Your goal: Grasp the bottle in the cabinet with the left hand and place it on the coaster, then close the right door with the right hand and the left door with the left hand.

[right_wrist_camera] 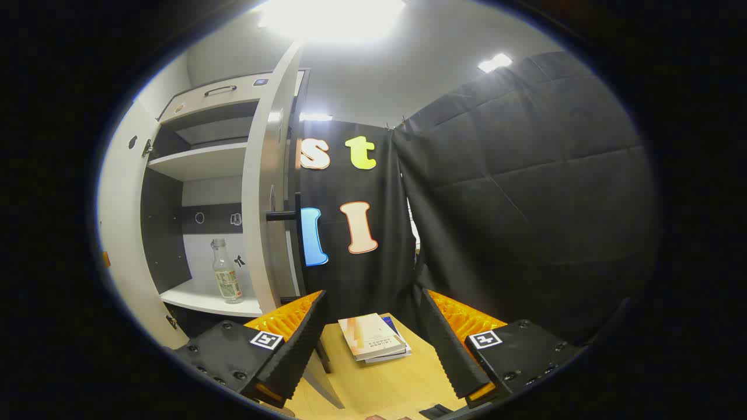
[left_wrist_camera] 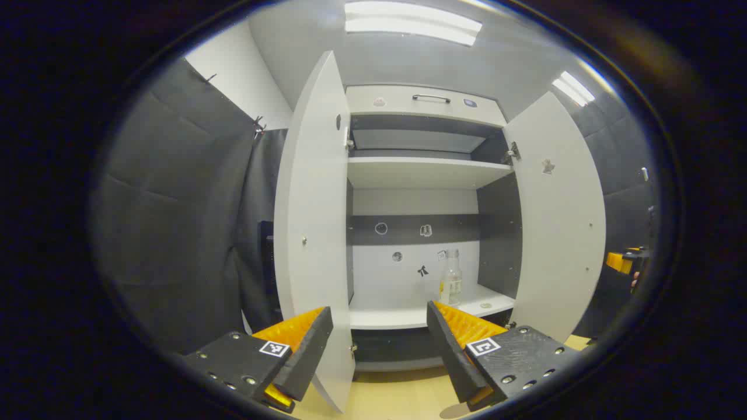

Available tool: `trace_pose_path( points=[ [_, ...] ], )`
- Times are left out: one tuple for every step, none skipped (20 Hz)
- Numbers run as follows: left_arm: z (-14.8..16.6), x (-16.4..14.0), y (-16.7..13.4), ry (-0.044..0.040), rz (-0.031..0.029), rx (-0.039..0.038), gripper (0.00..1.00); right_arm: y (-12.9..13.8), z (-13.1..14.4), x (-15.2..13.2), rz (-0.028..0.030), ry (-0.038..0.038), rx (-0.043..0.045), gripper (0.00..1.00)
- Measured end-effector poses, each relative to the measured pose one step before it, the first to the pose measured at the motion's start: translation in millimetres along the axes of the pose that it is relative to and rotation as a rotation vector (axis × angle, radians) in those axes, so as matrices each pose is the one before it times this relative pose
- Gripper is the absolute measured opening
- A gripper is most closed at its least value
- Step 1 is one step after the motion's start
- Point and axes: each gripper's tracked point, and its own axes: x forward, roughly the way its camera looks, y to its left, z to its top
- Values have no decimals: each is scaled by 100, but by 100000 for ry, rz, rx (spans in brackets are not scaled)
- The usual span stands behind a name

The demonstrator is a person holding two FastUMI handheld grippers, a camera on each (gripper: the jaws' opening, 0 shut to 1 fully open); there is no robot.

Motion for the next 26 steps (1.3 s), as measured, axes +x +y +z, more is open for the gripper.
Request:
trace_pose_path(
  points=[
    [-92,197,-27,198,56,416,94,94,-129,-26,-70,1093,1215,99],
    [-191,283,-54,527,79,-143,94,-174,-117,-33,-696,1399,913,99],
    [-472,68,-211,658,-485,-709,88,-474,-380,129,-849,838,398,100],
    [-293,255,-218,721,-448,-1027,99,-466,-151,-192,-927,373,99,96],
    [-385,350,-167,848,-265,-1169,99,-501,-100,-322,-1246,-31,-181,100],
    [-292,172,-175,662,-423,-1136,100,-259,-21,-41,-1048,-235,-325,100],
    [-137,88,-187,325,-359,-787,88,-279,-80,29,-1279,-215,-218,100],
    [-82,68,-93,155,-61,-311,94,-207,-64,34,-827,28,228,100],
    [-109,-10,-87,228,-237,-153,99,-78,-89,-13,-318,15,596,100],
    [50,16,-135,-94,-625,-7,99,12,-61,25,-232,190,288,100],
    [2,122,-75,-151,-391,239,99,-131,-196,-30,-207,452,-57,100],
    [57,69,-30,-92,-43,372,96,-19,-103,32,-85,248,-348,96],
    [-109,29,11,61,-218,131,92,-72,-150,-82,-240,274,-319,96],
    [-125,29,-74,361,-241,-134,88,-16,38,-18,-15,-7,-61,96],
    [-92,133,-79,10,-440,-155,88,-3,-63,-1,-239,-70,-34,96],
    [207,286,-140,-482,-743,101,88,-74,104,37,-232,-44,-122,100],
    [309,253,-250,-1010,-1159,360,87,-79,96,12,-121,-219,-385,100],
    [308,435,-406,-678,-1648,761,99,-105,45,80,-462,-292,-838,96],
    [186,509,-388,-434,-1195,1067,99,-249,91,12,-744,-90,-682,96],
    [246,562,-392,-619,-802,935,99,-230,273,7,-873,163,-239,96],
    [155,670,-496,-493,-1142,113,99,-280,74,-165,-981,224,222,96],
    [159,772,-603,-126,-1514,-791,99,-364,159,-176,-1304,78,301,100],
    [47,859,-607,126,-1665,-1418,93,-365,254,-213,-1419,-356,97,100],
    [115,903,-708,146,-1984,-1693,93,-429,227,-85,-1531,-452,-44,100],
    [112,975,-578,69,-2103,-1504,94,-612,6,-43,-1842,-116,75,100],
    [103,1142,-553,-10,-1997,-1003,94,-490,21,-26,-1714,-240,455,100]
  ],
)
